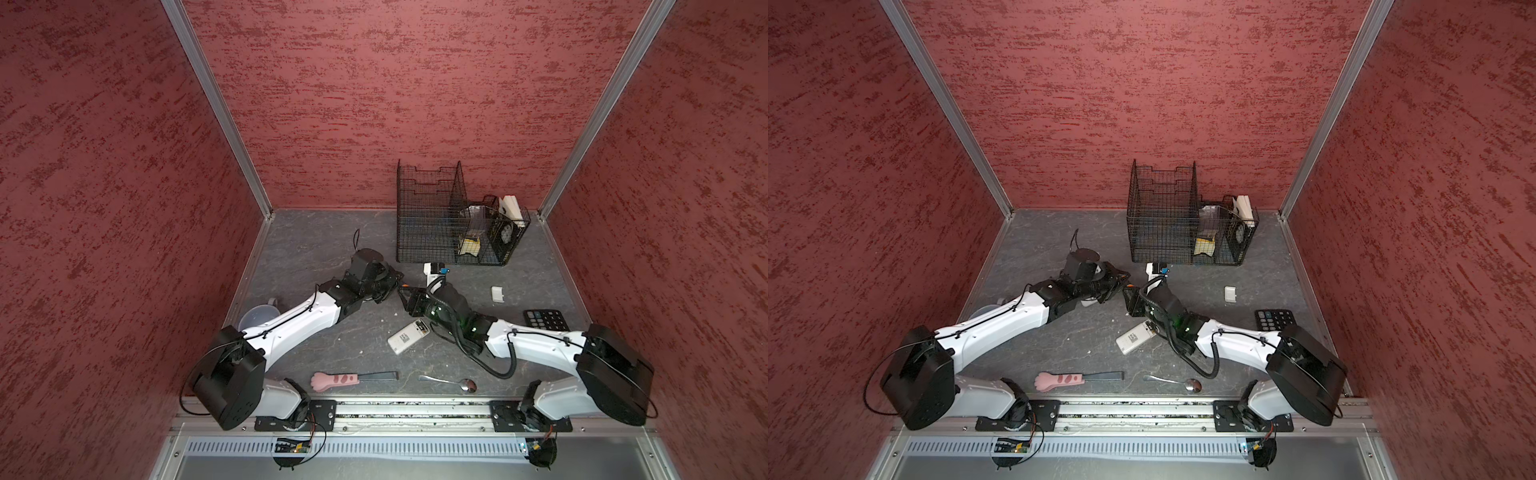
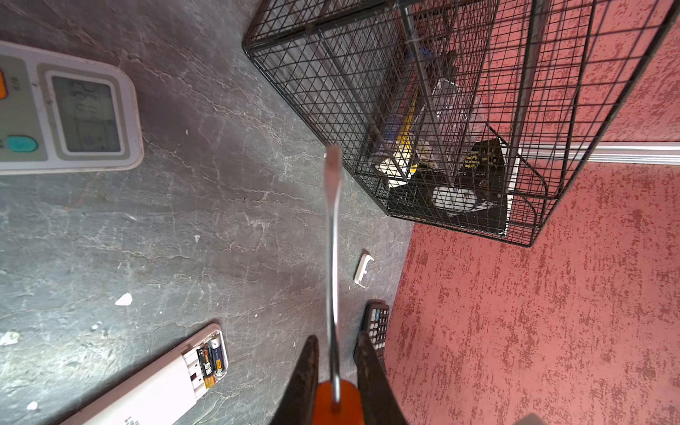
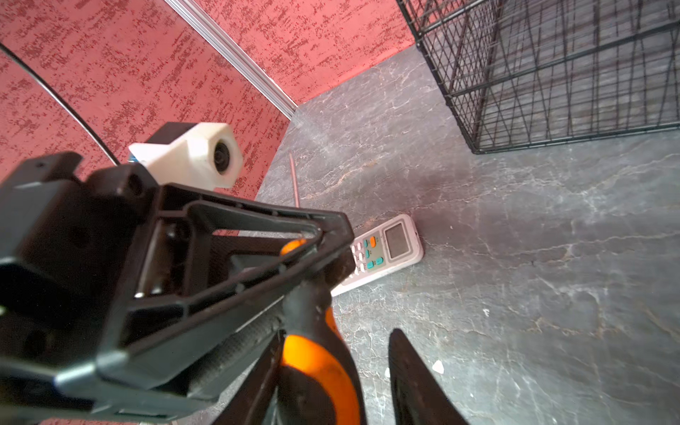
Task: Unload the batteries from the remote control
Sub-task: 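Hold the screwdriver upright with both grippers above the opened remote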
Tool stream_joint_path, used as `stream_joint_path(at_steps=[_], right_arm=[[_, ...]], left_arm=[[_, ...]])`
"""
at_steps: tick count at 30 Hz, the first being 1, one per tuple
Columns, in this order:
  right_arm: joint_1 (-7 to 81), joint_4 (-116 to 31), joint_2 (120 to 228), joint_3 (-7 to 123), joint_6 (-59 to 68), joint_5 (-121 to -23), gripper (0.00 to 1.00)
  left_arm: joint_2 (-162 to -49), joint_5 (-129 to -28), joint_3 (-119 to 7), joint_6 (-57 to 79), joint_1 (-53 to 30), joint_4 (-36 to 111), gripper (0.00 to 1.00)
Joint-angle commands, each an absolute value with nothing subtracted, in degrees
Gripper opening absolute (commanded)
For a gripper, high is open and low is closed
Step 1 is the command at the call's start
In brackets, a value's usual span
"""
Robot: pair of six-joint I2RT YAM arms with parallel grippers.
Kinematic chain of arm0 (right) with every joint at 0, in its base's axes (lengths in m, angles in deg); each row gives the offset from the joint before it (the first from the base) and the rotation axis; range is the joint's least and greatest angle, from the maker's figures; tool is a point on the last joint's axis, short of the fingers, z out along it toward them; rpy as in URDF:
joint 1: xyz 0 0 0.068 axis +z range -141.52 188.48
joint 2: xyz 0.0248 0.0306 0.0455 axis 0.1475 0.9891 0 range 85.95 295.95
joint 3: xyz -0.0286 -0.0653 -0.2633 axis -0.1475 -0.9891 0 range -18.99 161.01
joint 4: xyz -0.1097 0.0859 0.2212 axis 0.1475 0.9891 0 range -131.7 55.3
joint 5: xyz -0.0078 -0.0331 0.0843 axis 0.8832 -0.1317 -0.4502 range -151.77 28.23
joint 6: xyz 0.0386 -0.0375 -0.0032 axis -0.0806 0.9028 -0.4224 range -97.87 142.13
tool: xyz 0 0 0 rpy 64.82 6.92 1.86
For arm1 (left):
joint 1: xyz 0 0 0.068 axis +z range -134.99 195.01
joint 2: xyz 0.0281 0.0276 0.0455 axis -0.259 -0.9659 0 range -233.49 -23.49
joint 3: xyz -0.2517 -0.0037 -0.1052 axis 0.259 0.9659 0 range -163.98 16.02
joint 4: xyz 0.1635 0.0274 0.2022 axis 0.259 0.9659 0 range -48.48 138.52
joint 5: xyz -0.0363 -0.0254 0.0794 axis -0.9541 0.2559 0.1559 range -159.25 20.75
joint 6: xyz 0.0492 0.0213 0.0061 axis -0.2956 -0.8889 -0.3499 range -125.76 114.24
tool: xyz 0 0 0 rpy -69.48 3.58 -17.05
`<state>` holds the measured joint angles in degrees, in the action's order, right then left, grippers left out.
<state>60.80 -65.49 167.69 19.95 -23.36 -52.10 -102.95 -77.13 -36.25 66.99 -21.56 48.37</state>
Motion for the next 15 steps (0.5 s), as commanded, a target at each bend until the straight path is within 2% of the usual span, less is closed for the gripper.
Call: stream_joint_path(at_steps=[1, 15], right_arm=[[60.52, -68.24, 168.13, 21.36, -24.54, -51.74, 0.44], [60.43, -71.69, 168.17, 20.96, -23.61, -50.40, 0.41]], left_arm=[[-101.60, -78.30, -35.57, 67.15, -21.24, 47.08, 0.00], [-101.84, -79.08, -34.61, 67.59, -20.85, 46.36, 0.00]])
